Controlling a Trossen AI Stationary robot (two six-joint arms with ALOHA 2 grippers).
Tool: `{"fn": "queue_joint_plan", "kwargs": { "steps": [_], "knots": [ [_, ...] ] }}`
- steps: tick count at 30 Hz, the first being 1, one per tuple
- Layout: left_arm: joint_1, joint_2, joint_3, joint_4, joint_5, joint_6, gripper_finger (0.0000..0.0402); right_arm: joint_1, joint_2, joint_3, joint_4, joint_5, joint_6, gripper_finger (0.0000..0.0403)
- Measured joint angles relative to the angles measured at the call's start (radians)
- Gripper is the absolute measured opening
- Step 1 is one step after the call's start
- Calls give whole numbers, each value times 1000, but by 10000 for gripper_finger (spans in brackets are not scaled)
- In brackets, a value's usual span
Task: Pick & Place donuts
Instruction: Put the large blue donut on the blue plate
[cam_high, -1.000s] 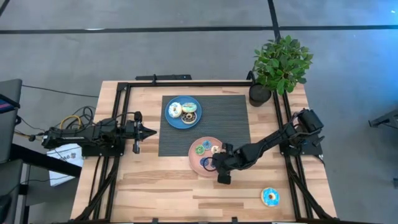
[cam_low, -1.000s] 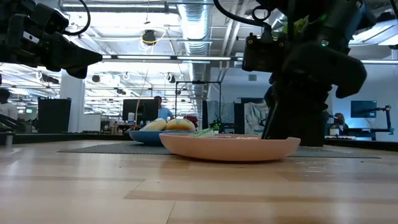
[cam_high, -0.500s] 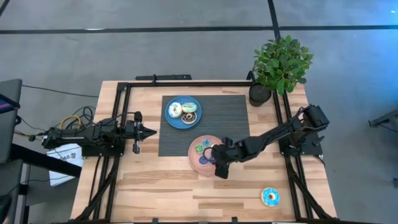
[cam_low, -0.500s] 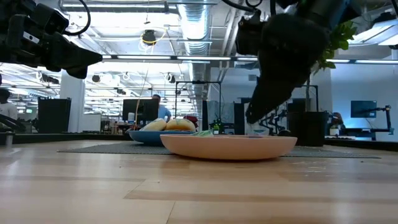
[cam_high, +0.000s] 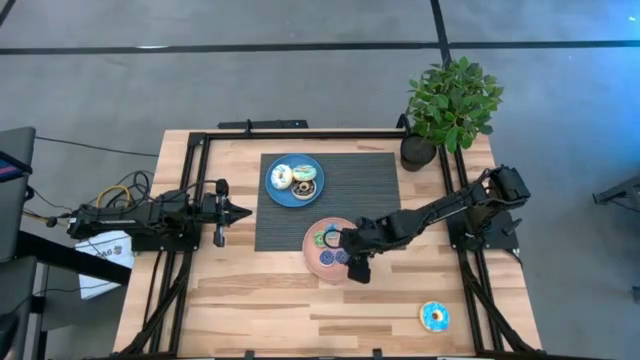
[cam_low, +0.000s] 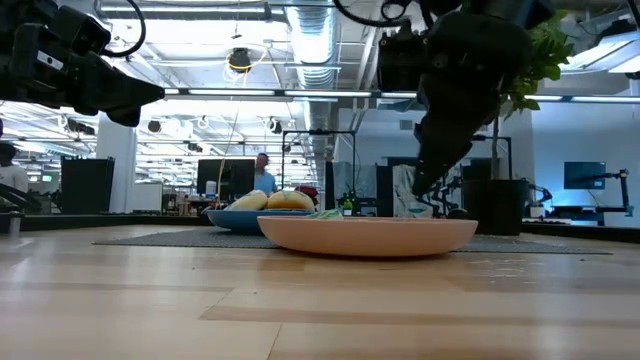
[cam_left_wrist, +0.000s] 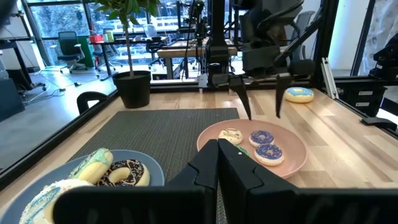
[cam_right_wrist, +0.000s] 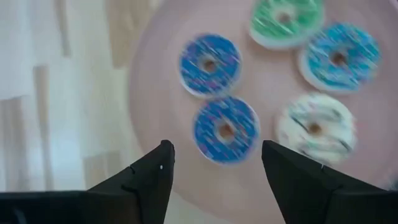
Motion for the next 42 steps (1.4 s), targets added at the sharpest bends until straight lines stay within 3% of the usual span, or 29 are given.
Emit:
{"fn": "queue_joint_plan", "kwargs": {
  "steps": [8, 19, 25, 29, 38, 42],
  "knots": [
    [0, 0, 0, 0, 0, 0, 0, 32, -44, 69, -224, 7, 214, 208],
    [0, 0, 0, 0, 0, 0, 0, 370, -154, 69, -497, 154, 799, 160],
    [0, 0, 0, 0, 0, 0, 0, 483, -121, 69, -496, 159, 903, 149],
    [0, 0, 0, 0, 0, 0, 0, 481, -112, 68, -512, 99, 1063, 163],
    [0, 0, 0, 0, 0, 0, 0, 558, -119, 68, -570, -19, 1300, 252],
    [0, 0, 0, 0, 0, 0, 0, 609, -119, 68, -633, -78, 1378, 273]
  ]
}}
